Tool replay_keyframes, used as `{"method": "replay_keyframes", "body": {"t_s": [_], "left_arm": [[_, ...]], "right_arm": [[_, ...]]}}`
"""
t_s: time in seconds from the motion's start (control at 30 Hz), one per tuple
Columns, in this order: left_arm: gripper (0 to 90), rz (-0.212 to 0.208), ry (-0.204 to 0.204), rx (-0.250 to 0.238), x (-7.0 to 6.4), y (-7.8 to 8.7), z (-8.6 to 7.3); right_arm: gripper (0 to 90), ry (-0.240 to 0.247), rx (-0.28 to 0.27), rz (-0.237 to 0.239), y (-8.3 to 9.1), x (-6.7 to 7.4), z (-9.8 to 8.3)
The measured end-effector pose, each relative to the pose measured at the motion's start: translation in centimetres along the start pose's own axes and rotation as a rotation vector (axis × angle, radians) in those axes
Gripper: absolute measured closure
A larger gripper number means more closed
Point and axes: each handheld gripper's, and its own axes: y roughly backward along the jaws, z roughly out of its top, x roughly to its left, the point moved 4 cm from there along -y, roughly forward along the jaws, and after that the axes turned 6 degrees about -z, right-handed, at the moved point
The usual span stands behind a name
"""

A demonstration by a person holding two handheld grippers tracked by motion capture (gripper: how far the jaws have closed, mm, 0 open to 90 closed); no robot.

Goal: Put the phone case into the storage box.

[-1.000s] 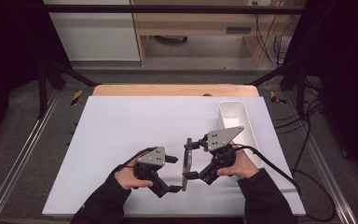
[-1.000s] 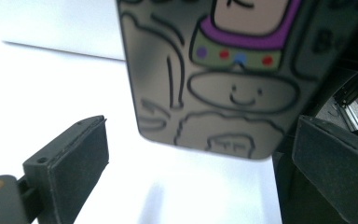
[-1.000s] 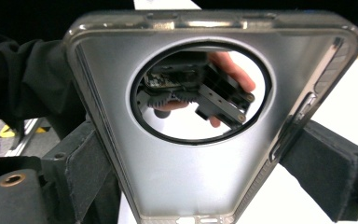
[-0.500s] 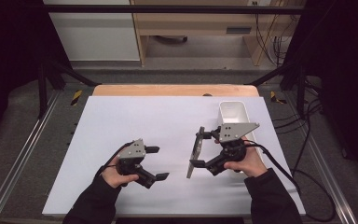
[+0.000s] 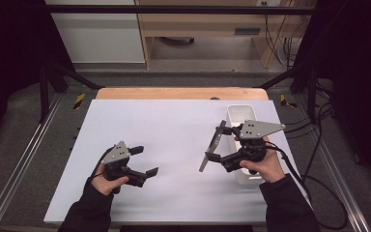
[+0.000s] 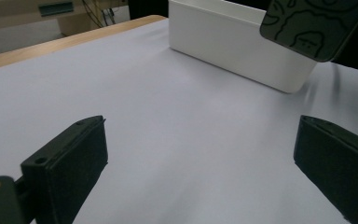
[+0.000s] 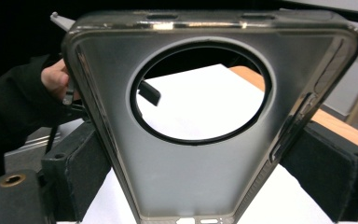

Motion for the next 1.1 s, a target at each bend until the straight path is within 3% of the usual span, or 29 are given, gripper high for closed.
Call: {"method": "replay_keyframes", "body": {"t_s": [0.23,0.4,0.57,1.1], "left_arm": [[1.9,0.052,0.017,-0.029,0.9,1.5,-0.8],[1.8,0.084,0.036,-0.049,1.5,2.4,-1.3],[1.6,0.122,0.045,-0.051,2.1,3.0,-1.8],[0.9,0.178,0.065,-0.070,3.5,4.4,-2.8]], "right_arm": [[11.7,-0.028,-0.023,-0.077,0.8,-0.9,0.7],[11.7,-0.055,-0.055,-0.161,1.5,-1.9,1.5],[11.7,-0.052,-0.078,-0.218,2.0,-2.6,2.3],[11.7,-0.058,-0.059,-0.367,2.2,-5.3,3.9]]}}
